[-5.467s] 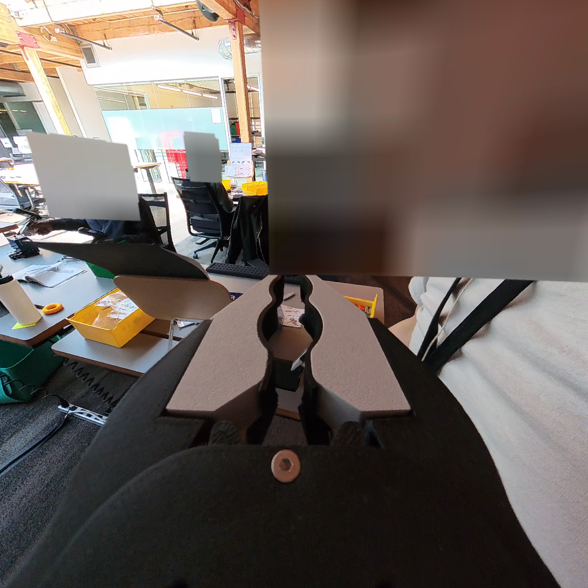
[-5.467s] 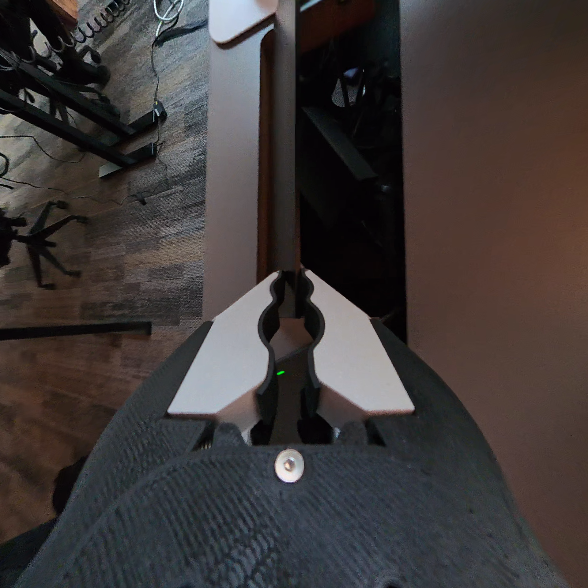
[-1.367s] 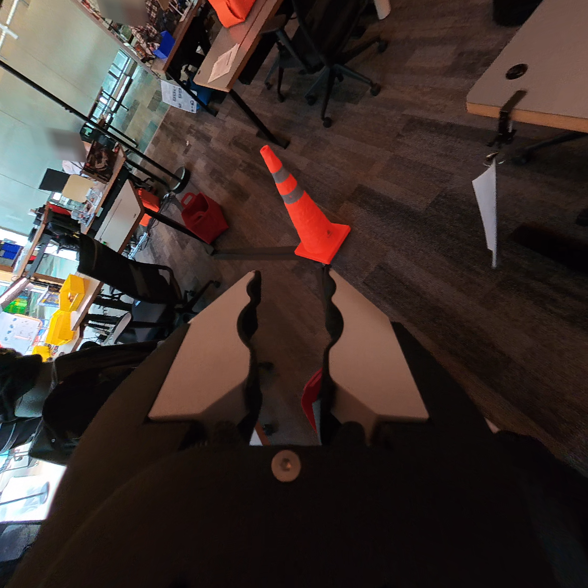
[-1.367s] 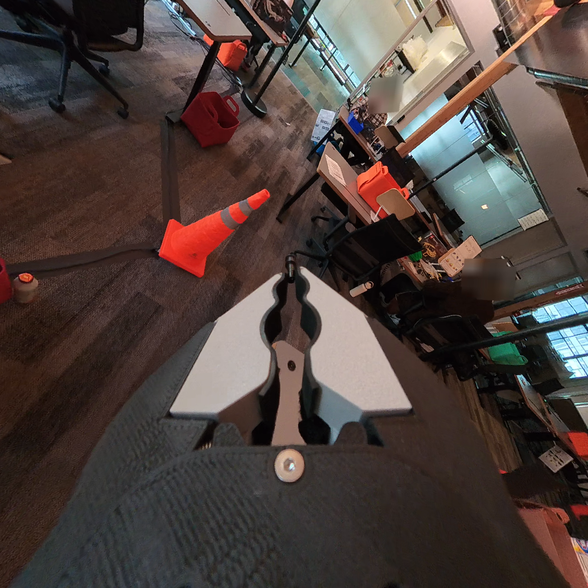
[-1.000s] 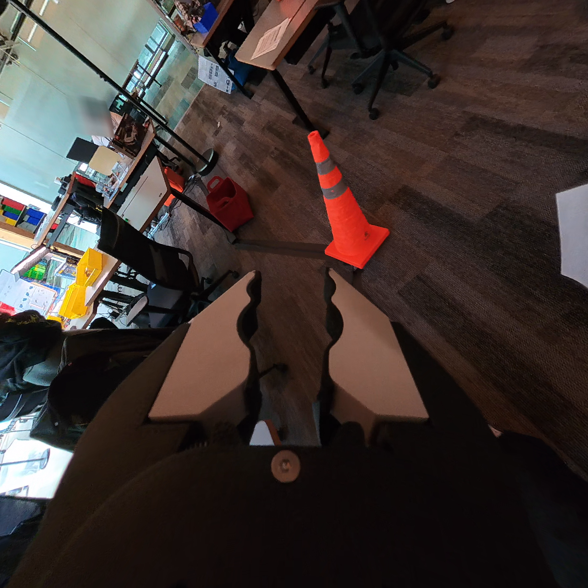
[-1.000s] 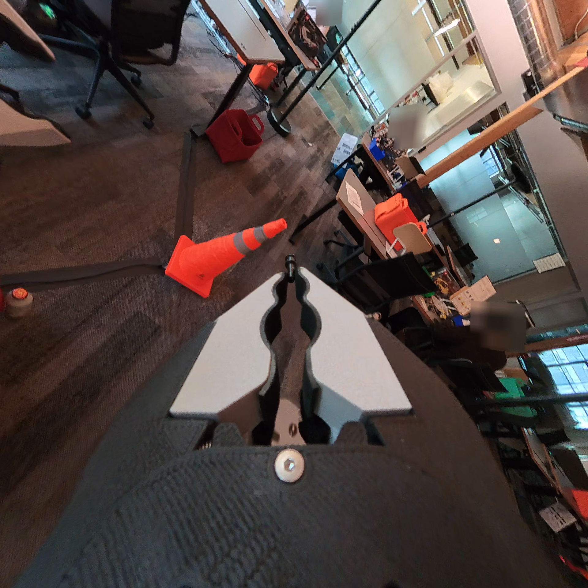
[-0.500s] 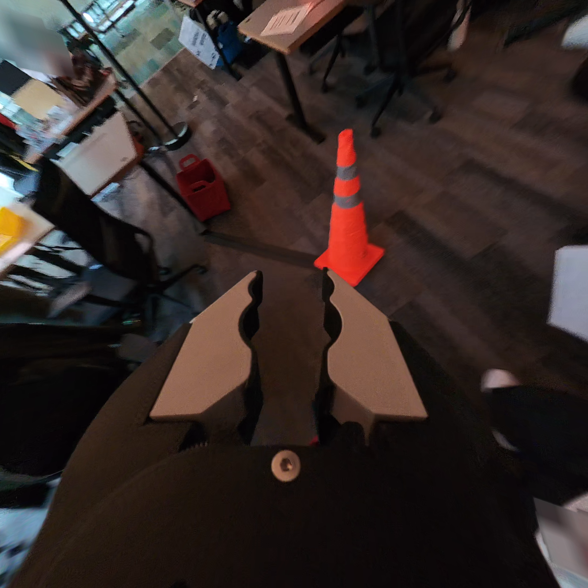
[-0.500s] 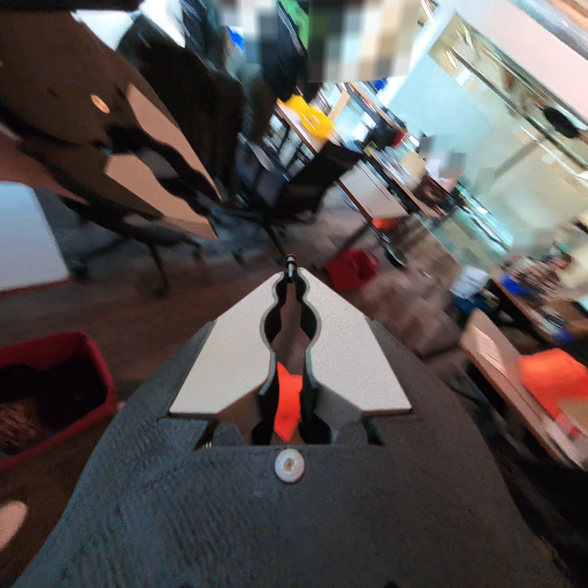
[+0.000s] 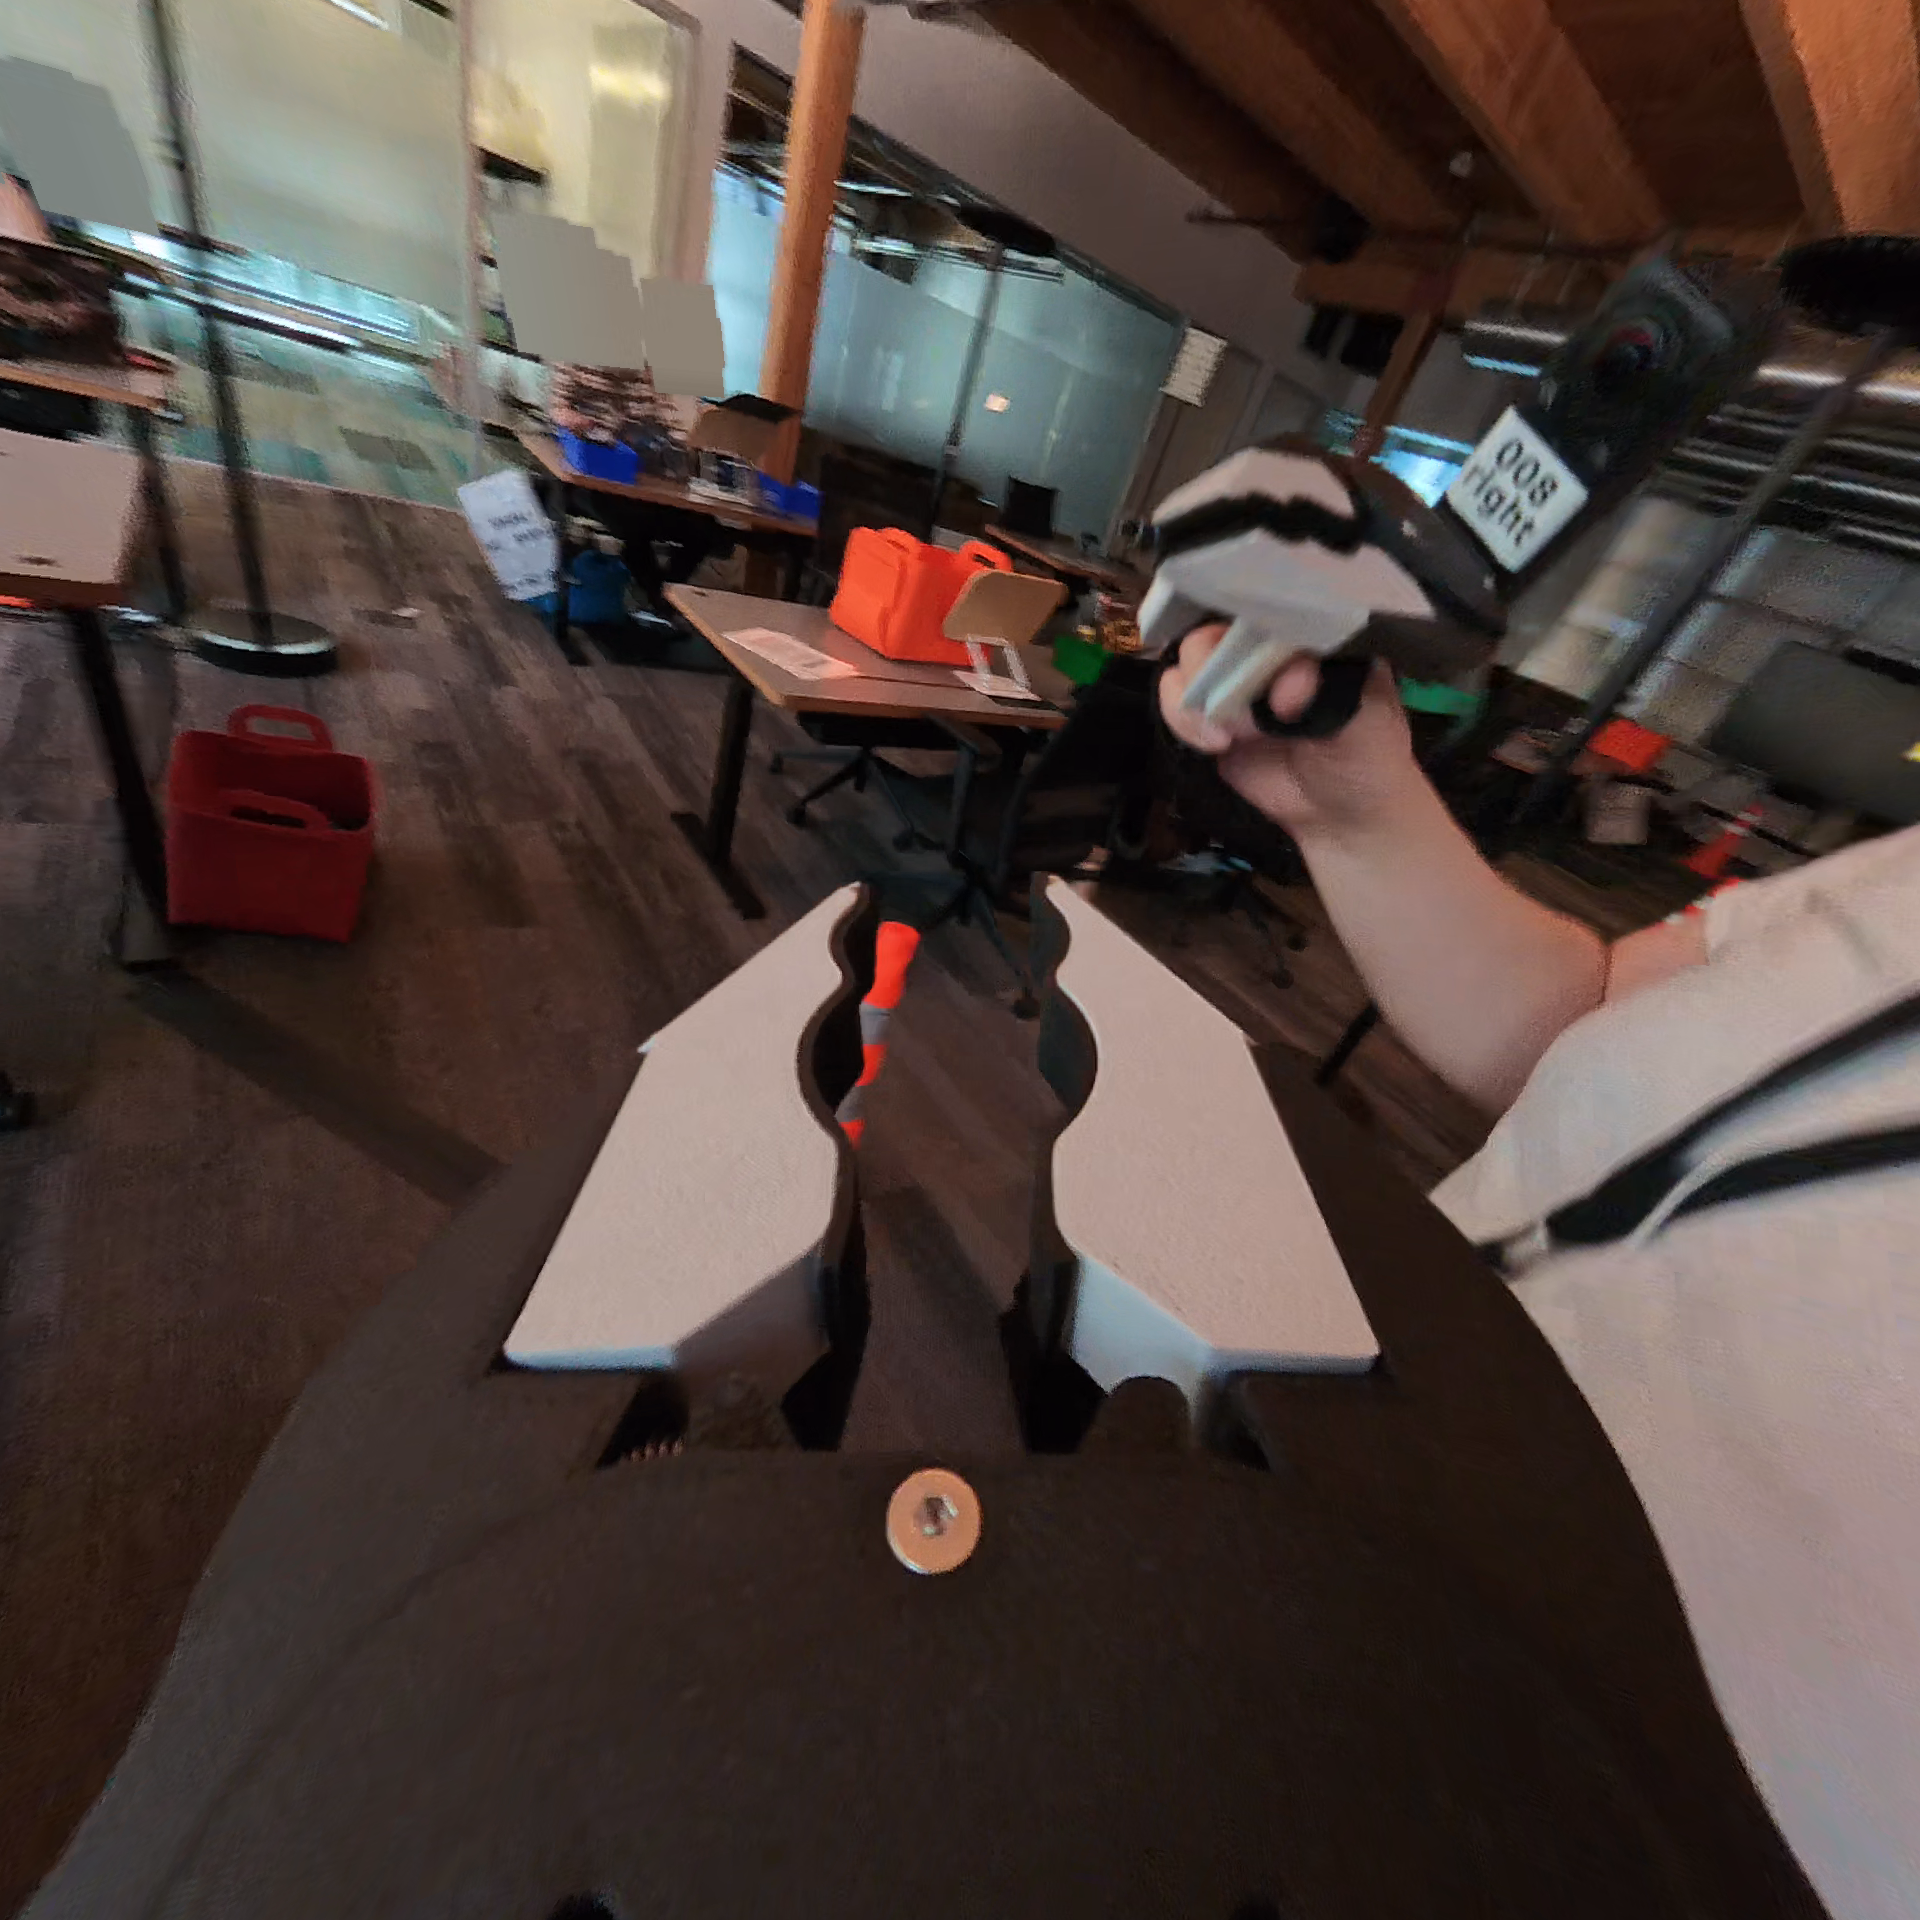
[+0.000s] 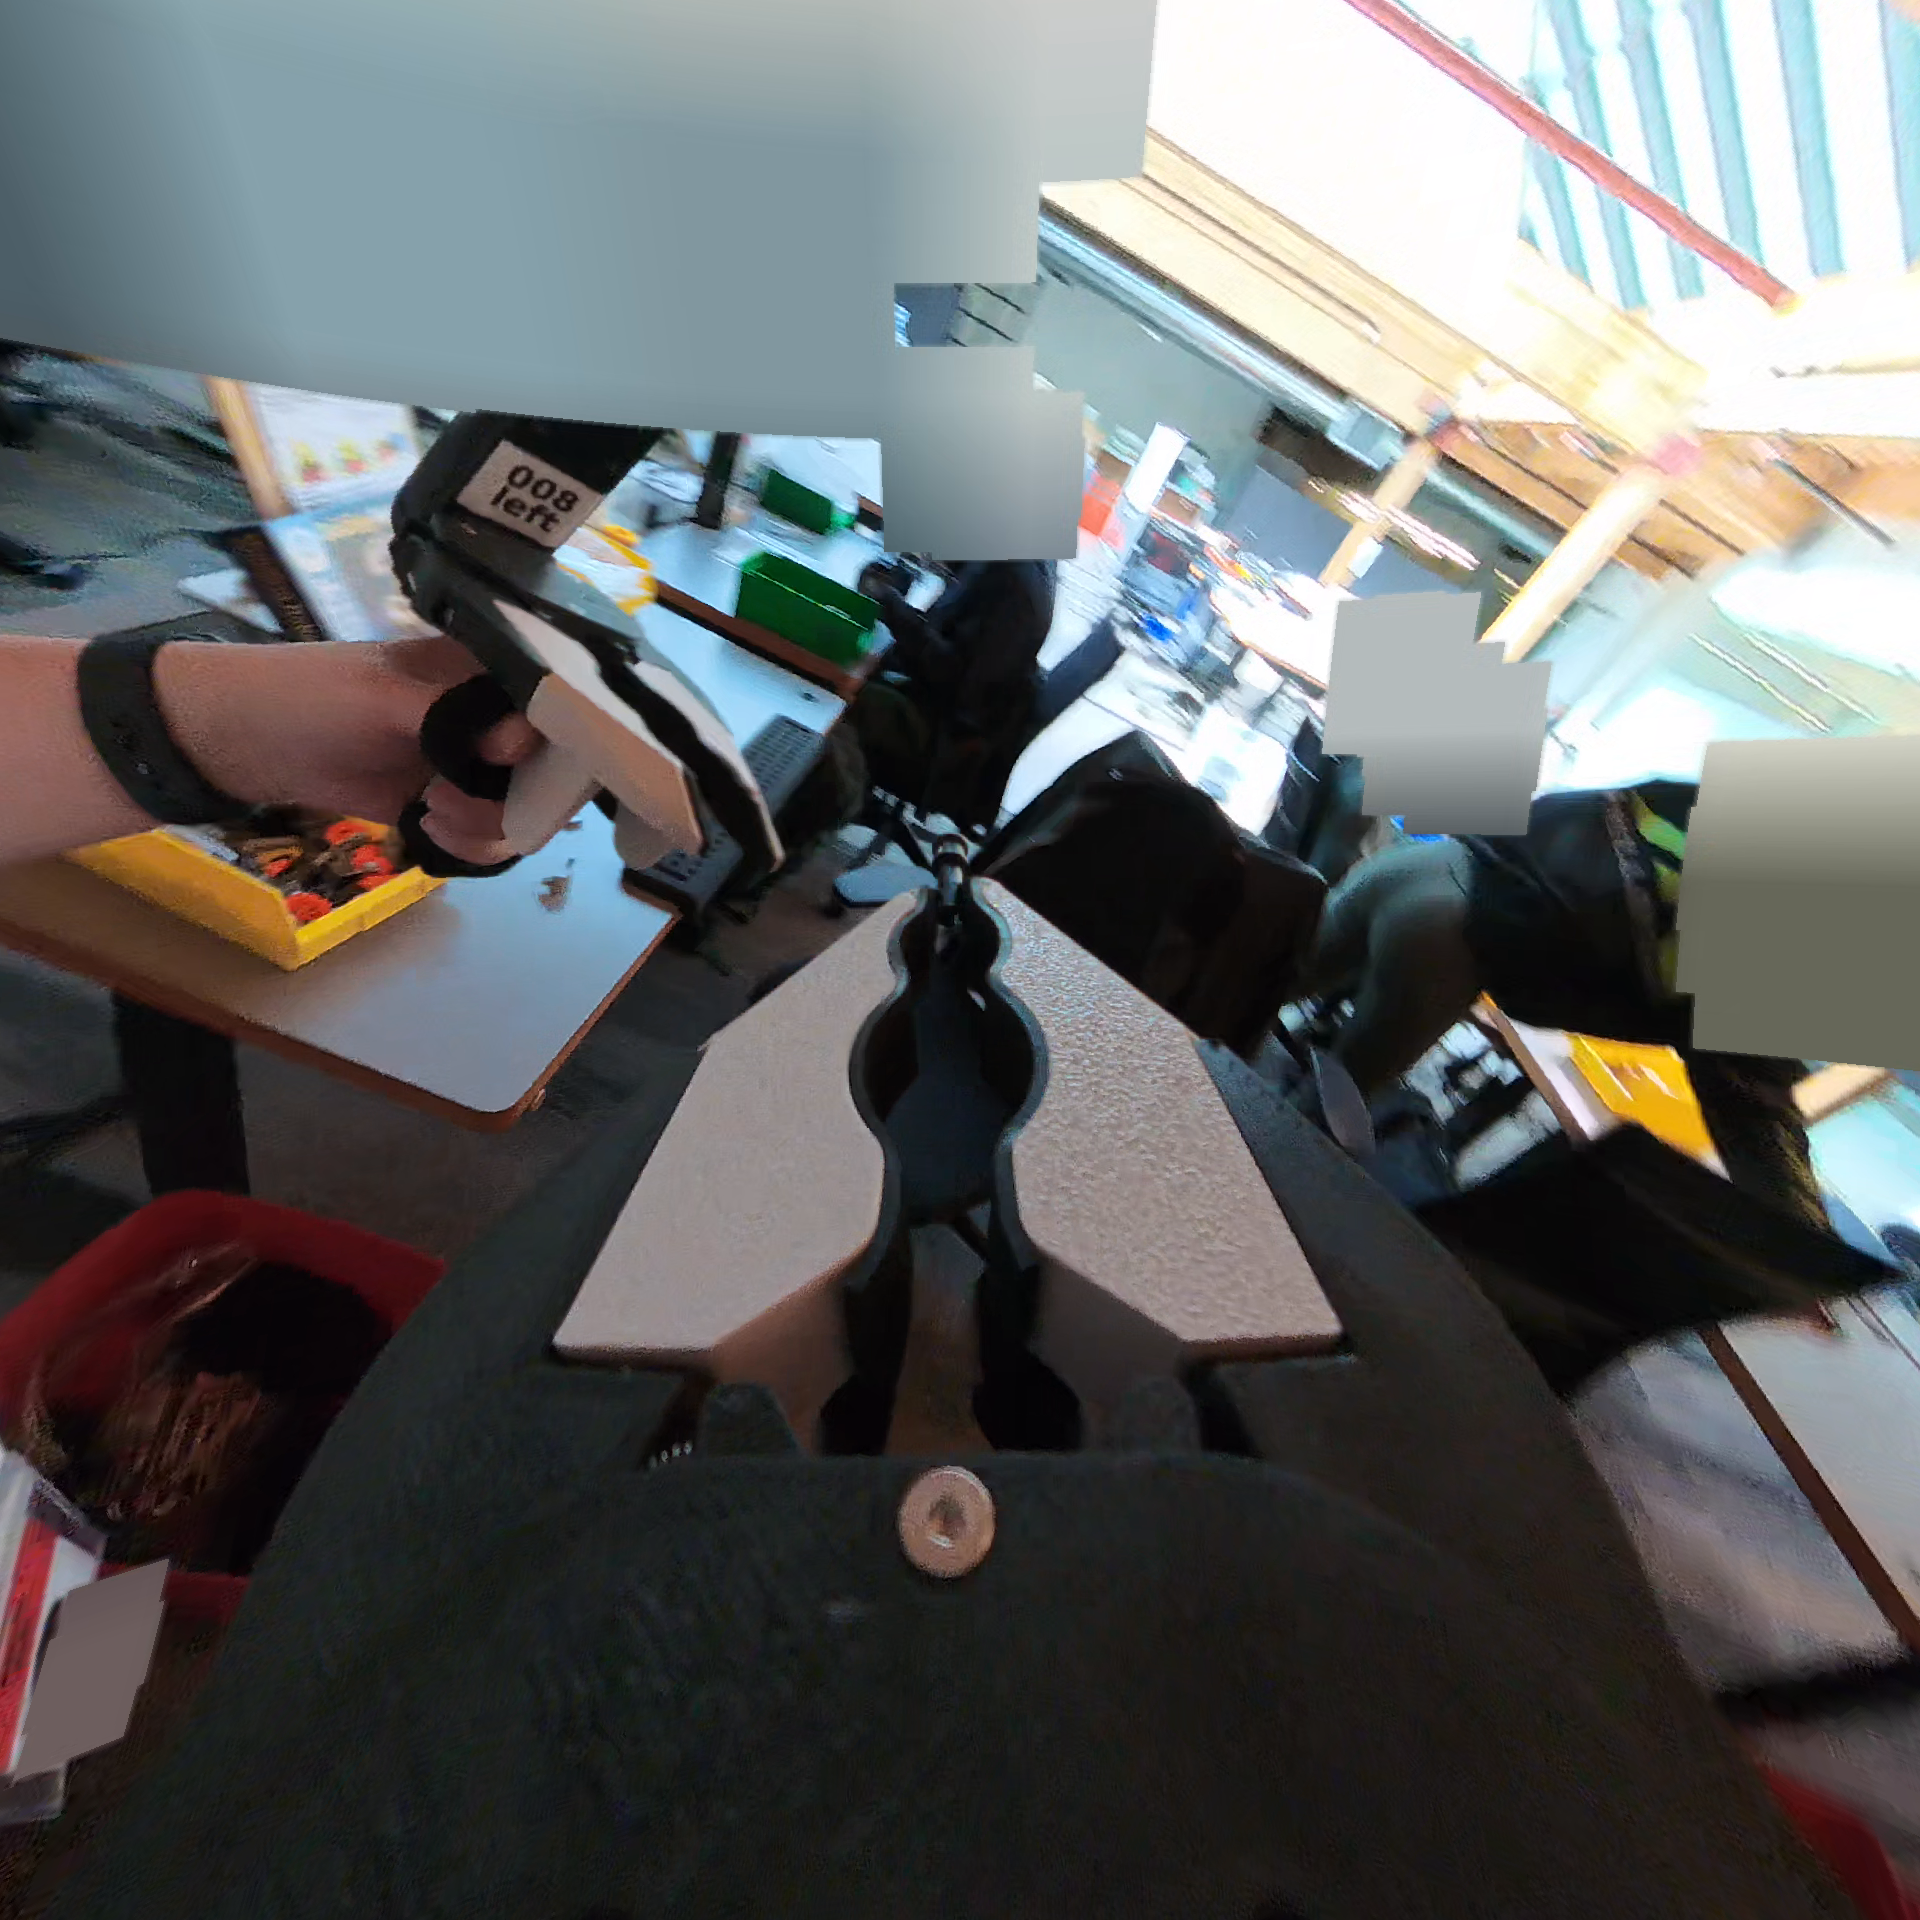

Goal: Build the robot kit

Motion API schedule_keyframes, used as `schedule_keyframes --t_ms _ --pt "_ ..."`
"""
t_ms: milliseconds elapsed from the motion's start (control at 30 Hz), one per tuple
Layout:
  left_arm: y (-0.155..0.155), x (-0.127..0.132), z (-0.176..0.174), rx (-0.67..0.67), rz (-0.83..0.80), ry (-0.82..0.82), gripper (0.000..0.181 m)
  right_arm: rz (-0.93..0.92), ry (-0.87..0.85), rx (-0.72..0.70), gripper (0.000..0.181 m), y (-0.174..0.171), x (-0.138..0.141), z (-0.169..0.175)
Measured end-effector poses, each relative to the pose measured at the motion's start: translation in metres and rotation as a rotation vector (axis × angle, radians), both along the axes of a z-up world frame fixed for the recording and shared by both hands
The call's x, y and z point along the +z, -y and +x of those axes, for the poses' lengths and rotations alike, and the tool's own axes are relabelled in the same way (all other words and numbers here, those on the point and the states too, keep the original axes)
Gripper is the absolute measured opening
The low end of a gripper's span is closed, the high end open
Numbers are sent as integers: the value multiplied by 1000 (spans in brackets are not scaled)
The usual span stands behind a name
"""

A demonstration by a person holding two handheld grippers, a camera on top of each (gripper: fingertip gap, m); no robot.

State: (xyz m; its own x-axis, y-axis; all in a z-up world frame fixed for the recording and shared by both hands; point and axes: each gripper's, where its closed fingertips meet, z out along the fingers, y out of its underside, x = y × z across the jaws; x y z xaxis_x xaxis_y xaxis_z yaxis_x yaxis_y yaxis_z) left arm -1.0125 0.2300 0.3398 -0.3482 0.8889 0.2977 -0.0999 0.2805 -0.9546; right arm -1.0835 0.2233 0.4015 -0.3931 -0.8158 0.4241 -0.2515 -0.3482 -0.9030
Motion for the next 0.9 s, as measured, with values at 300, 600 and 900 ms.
schedule_keyframes --t_ms 300,600,900 --pt "38 17 50 445 54 -342 23 136 117 489 4 101 7 26" --pt "50 41 185 1057 -298 -76 17 121 71 742 4 172 -7 136" --pt "61 92 311 1450 -397 48 21 97 20 955 4 248 -18 249"
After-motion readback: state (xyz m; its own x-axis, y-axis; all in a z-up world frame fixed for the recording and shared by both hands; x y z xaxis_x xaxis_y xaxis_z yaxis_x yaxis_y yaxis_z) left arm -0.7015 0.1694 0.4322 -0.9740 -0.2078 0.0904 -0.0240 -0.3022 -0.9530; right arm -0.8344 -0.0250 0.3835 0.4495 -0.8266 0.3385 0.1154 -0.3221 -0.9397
